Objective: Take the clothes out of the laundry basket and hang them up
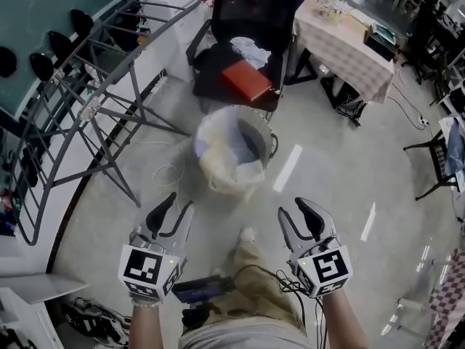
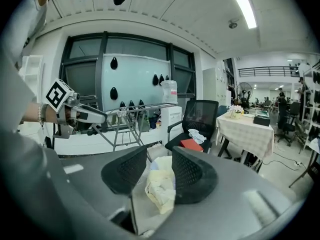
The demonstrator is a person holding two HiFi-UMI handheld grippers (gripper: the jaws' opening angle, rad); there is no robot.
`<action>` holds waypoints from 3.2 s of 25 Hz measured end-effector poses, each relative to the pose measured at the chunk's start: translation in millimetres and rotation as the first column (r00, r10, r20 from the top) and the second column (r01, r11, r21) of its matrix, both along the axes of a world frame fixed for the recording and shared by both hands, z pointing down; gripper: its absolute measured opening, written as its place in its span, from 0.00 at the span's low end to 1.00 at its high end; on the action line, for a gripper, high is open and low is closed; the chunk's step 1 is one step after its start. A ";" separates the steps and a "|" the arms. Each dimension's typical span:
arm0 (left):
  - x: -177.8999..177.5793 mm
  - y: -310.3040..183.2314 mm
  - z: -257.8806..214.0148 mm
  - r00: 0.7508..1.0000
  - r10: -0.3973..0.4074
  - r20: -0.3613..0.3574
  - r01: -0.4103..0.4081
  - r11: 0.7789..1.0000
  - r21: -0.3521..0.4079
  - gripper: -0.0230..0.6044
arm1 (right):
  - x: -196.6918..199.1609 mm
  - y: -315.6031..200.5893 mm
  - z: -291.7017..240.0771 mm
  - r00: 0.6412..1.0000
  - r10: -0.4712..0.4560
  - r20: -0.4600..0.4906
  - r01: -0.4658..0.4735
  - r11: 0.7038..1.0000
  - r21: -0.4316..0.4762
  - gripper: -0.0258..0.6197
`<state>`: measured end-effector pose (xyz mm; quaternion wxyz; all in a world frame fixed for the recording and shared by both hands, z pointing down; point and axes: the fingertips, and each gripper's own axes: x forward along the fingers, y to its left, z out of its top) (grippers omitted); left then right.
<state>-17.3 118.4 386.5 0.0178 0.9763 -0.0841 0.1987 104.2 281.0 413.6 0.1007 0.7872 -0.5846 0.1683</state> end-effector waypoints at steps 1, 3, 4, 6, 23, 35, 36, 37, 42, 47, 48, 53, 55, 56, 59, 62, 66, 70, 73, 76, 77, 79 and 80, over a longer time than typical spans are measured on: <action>8.0 -1.8 4.3 1.000 -0.004 0.012 0.004 1.000 -0.001 0.25 | 8.8 -4.8 3.4 1.000 -0.011 0.007 0.011 1.000 -0.003 0.27; 21.4 -3.0 14.5 0.999 -0.008 0.031 0.008 1.000 0.011 0.25 | 22.3 -13.4 11.7 0.999 -0.034 0.023 0.034 0.999 -0.012 0.27; 26.8 -2.8 20.7 0.999 -0.010 0.039 0.009 1.000 0.018 0.25 | 26.9 -17.2 16.8 0.998 -0.046 0.034 0.046 0.999 -0.019 0.27; 37.5 -2.5 34.8 0.998 -0.015 0.053 0.014 1.000 0.018 0.25 | 35.1 -24.0 29.2 0.996 -0.075 0.055 0.076 0.997 -0.032 0.27; 50.6 -58.7 256.7 0.965 -0.021 0.261 0.078 0.974 -0.212 0.27 | 51.4 -78.4 171.3 0.983 -0.093 0.157 0.115 0.984 -0.137 0.27; 60.0 -62.1 448.5 0.912 0.066 0.404 0.089 0.931 -0.354 0.31 | 69.2 -94.9 273.3 0.981 -0.034 0.189 0.062 0.987 -0.148 0.27; 60.9 -63.7 463.1 0.909 0.065 0.411 0.099 0.925 -0.367 0.31 | 70.3 -96.2 279.3 0.981 -0.033 0.190 0.062 0.987 -0.149 0.27; 61.6 -65.1 477.9 0.906 0.063 0.418 0.110 0.919 -0.378 0.32 | 71.5 -96.6 285.5 0.981 -0.032 0.192 0.061 0.987 -0.150 0.27; 64.5 -79.2 552.0 0.884 0.034 0.466 0.177 0.898 -0.403 0.33 | 82.8 -96.5 324.4 0.980 -0.027 0.195 0.058 0.987 -0.151 0.27; 64.0 -88.2 618.9 0.850 0.034 0.526 0.225 0.879 -0.420 0.34 | 96.1 -97.7 358.0 0.978 -0.012 0.208 0.048 0.985 -0.166 0.27; 65.2 -89.9 630.3 0.845 0.036 0.534 0.231 0.876 -0.424 0.34 | 98.8 -98.6 363.4 0.978 -0.010 0.206 0.045 0.985 -0.165 0.27; 83.3 -96.4 661.4 0.872 0.004 0.490 0.268 0.834 -0.482 0.38 | 106.1 -93.7 391.4 0.984 -0.012 0.176 0.045 0.982 -0.186 0.27; 90.6 -100.6 667.1 0.879 -0.015 0.476 0.280 0.825 -0.491 0.38 | 107.6 -93.9 401.1 0.984 -0.015 0.179 0.050 0.980 -0.192 0.27; 93.2 -102.4 668.8 0.881 -0.019 0.473 0.281 0.825 -0.490 0.35 | 108.3 -94.6 405.0 0.984 -0.016 0.180 0.052 0.980 -0.193 0.26; 98.4 -104.1 666.8 0.884 -0.014 0.466 0.259 0.846 -0.467 0.12 | 109.6 -96.4 412.6 0.983 -0.018 0.180 0.054 0.979 -0.197 0.26; 96.3 -95.9 661.5 0.876 0.014 0.482 0.243 0.850 -0.467 0.06 | 109.2 -97.2 413.1 0.984 -0.028 0.179 0.065 0.976 -0.207 0.26; 79.7 -84.1 643.3 0.850 0.063 0.523 0.229 0.850 -0.474 0.06 | 107.0 -99.0 402.0 0.983 -0.034 0.178 0.072 0.975 -0.212 0.26; 67.0 -76.1 606.2 0.843 0.109 0.527 0.192 0.854 -0.483 0.06 | 106.0 -99.8 380.7 0.984 -0.026 0.177 0.064 0.975 -0.215 0.26; 67.3 -72.7 570.4 0.847 0.135 0.514 0.160 0.858 -0.488 0.06 | 107.7 -97.1 361.6 0.985 -0.018 0.173 0.057 0.973 -0.223 0.26; 74.2 -68.4 529.1 0.857 0.145 0.495 0.135 0.863 -0.487 0.06 | 108.7 -91.4 341.6 0.985 -0.001 0.171 0.042 0.971 -0.234 0.26; 76.1 -66.6 514.5 0.860 0.147 0.489 0.128 0.865 -0.485 0.06 | 107.9 -89.1 334.2 0.985 0.005 0.174 0.038 0.970 -0.239 0.26; 83.6 -65.3 484.1 0.868 0.150 0.474 0.111 0.871 -0.479 0.06 | 107.8 -86.4 317.0 0.984 0.019 0.177 0.025 0.969 -0.246 0.26; 89.2 -65.3 468.6 0.873 0.154 0.462 0.099 0.873 -0.477 0.06 | 108.4 -85.3 307.0 0.984 0.027 0.175 0.017 0.969 -0.246 0.27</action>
